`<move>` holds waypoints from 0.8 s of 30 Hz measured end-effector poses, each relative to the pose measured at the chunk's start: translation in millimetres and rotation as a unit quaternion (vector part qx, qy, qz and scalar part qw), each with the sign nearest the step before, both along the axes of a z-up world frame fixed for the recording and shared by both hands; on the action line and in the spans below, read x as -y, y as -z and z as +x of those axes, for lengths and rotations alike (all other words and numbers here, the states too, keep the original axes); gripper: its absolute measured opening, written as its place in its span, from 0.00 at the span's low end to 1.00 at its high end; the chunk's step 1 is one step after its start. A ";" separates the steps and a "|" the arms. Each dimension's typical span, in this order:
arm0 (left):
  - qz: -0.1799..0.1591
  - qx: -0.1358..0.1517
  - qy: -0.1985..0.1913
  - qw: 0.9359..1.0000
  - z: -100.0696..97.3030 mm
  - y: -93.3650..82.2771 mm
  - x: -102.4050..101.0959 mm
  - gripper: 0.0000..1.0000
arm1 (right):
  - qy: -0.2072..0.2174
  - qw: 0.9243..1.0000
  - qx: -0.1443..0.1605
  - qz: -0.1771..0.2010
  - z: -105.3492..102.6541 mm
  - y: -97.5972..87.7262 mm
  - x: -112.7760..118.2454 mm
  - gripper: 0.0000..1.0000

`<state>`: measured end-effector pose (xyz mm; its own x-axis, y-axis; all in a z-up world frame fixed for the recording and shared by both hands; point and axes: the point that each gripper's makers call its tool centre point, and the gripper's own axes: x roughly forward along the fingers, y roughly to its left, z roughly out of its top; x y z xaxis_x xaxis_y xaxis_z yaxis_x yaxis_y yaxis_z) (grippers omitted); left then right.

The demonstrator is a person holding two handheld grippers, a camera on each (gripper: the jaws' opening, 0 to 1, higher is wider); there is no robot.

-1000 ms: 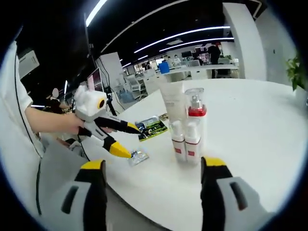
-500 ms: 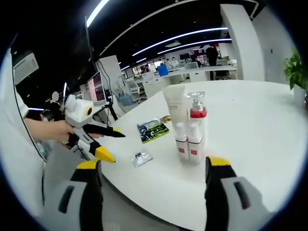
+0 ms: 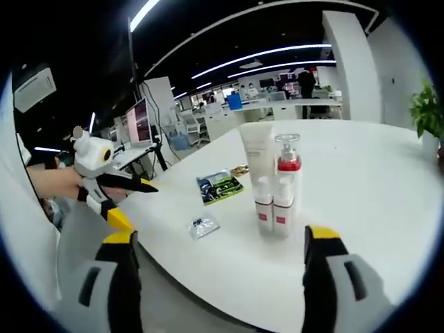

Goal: Arrange the skincare products in the storage area until every visible bottle or jar stands upright without overlapping.

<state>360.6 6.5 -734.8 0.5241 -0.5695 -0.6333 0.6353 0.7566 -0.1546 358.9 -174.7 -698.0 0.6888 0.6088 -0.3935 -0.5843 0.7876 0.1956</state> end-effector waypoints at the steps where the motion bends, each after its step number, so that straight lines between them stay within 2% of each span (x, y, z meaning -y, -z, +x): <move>1: 0.001 0.000 -0.003 1.000 -1.0 -0.1 -2.1 0.97 | 0.000 1.000 0.001 -0.001 -0.1 0.2 -0.2 1.00; 10: 0.005 -0.005 -0.033 0.999 -11.5 4.6 -21.5 0.97 | 0.000 1.000 0.003 -0.023 0.5 5.4 1.2 1.00; 24: 0.021 -0.010 -0.036 0.999 -11.2 7.9 -20.5 0.97 | 0.001 1.000 -0.001 -0.023 1.2 7.1 1.8 1.00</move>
<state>349.3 27.1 -742.7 0.5490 -0.5038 -0.6669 0.5764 0.8060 -0.1344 360.1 -176.5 -705.1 0.6900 0.5881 -0.4219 -0.5819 0.7974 0.1599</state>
